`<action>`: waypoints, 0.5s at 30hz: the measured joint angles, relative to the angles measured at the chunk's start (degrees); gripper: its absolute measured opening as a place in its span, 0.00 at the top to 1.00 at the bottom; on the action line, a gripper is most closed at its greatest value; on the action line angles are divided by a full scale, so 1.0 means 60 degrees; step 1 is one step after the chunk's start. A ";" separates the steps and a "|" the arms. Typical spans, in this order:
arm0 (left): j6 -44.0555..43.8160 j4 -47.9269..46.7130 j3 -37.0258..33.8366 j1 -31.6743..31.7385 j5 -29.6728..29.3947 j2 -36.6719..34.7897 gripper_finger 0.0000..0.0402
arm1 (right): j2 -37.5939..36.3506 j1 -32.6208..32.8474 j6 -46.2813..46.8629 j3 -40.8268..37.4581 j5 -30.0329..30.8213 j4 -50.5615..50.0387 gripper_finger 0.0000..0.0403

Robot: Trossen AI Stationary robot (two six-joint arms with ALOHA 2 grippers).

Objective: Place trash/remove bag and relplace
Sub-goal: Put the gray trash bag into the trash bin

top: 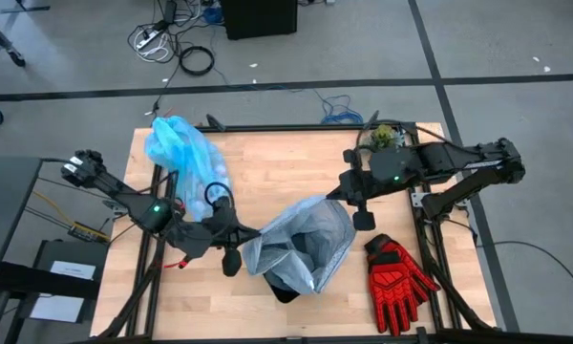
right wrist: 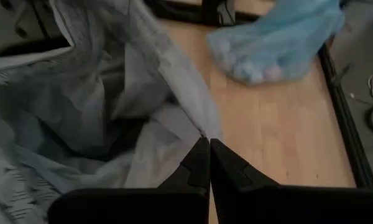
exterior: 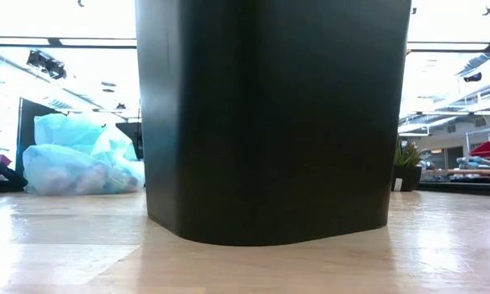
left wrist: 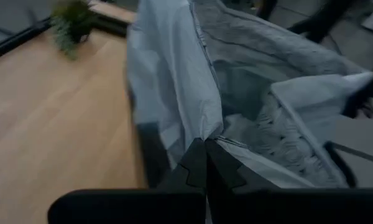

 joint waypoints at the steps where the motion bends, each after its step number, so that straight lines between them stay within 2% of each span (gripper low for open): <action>1: -0.0151 -0.0246 0.0027 -0.0010 -0.0128 -0.0041 1.00 | 0.0007 -0.0070 0.0000 -0.0151 -0.0014 0.0212 1.00; 6: -0.1558 -0.1723 0.0058 -0.0266 -0.0918 -0.0336 1.00 | 0.0008 -0.0522 0.0018 -0.0643 -0.0040 0.0892 1.00; 15: -0.3256 -0.2588 0.0054 -0.1129 -0.1024 -0.0403 1.00 | 0.0008 -0.1156 0.0181 -0.1733 -0.0797 0.1728 1.00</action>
